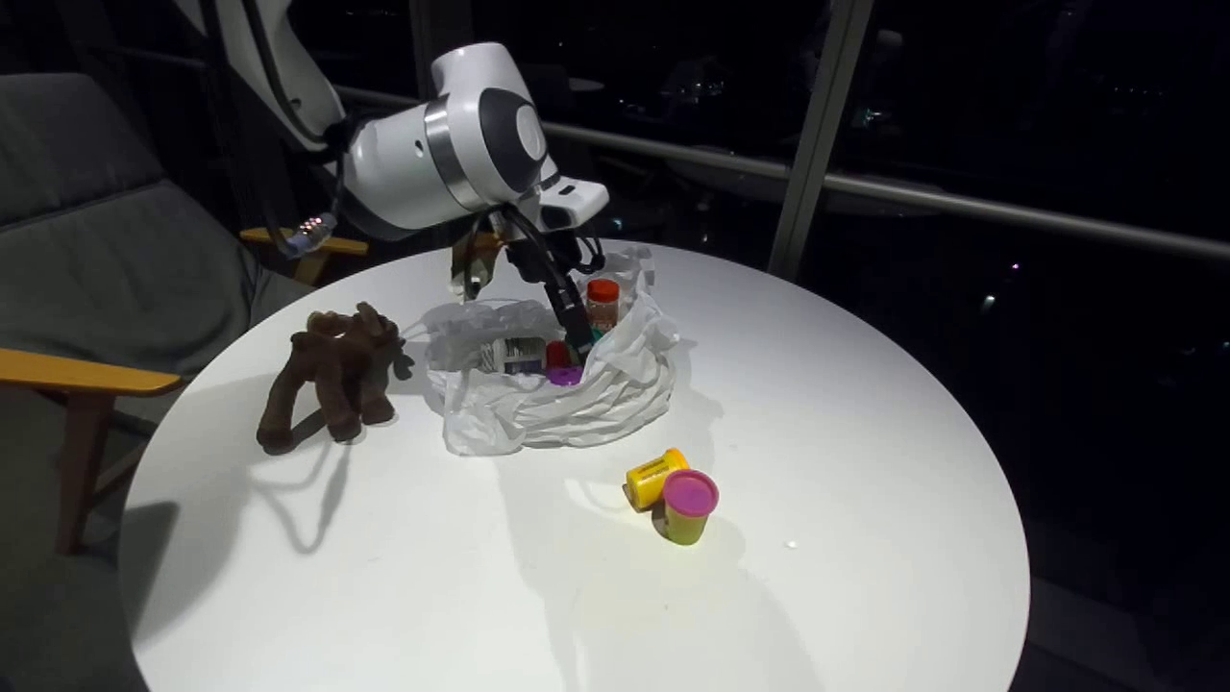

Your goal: Pick the objects on the table and put them in the plastic bag

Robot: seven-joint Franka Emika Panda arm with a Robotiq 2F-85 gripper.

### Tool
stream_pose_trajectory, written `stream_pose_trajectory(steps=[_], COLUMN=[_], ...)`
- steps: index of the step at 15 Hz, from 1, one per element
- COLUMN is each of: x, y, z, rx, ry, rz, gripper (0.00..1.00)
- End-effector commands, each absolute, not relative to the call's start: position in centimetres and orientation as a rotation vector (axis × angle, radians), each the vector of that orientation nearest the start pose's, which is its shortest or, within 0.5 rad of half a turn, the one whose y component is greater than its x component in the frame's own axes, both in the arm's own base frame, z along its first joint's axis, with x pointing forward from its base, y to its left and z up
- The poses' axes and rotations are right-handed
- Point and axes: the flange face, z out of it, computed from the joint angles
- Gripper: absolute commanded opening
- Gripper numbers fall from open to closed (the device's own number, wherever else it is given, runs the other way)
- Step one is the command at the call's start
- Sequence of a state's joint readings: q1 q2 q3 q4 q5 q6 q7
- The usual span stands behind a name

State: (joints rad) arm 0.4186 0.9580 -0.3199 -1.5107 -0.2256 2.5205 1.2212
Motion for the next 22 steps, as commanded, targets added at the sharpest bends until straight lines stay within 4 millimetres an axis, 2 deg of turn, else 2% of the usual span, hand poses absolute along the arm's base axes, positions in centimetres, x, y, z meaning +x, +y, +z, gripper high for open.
stream_pose_trajectory(steps=[1, 3, 6, 8, 10, 14, 16, 18, 22], x=[71.7, 71.8, 71.7, 71.1, 69.9, 65.5, 63.1, 60.5, 55.5], y=[10.0, 9.4, 9.1, 9.3, 9.6, 9.2, 7.6, 5.3, 0.3], z=[12.7, 13.6, 15.5, 17.4, 19.5, 23.2, 24.1, 24.2, 22.6], rx=[-3.103, -3.093, -3.075, -3.071, -3.078, -3.046, -3.044, -3.03, -2.987], ry=[1.27, 1.251, 1.222, 1.192, 1.146, 1.155, 1.198, 1.25, 1.381], rz=[-0.457, -0.447, -0.46, -0.471, -0.476, -0.37, -0.341, -0.298, -0.168], gripper=[0.85, 0.99, 1.0, 1.0, 1.0, 1.0, 1.0, 1.0, 1.0])
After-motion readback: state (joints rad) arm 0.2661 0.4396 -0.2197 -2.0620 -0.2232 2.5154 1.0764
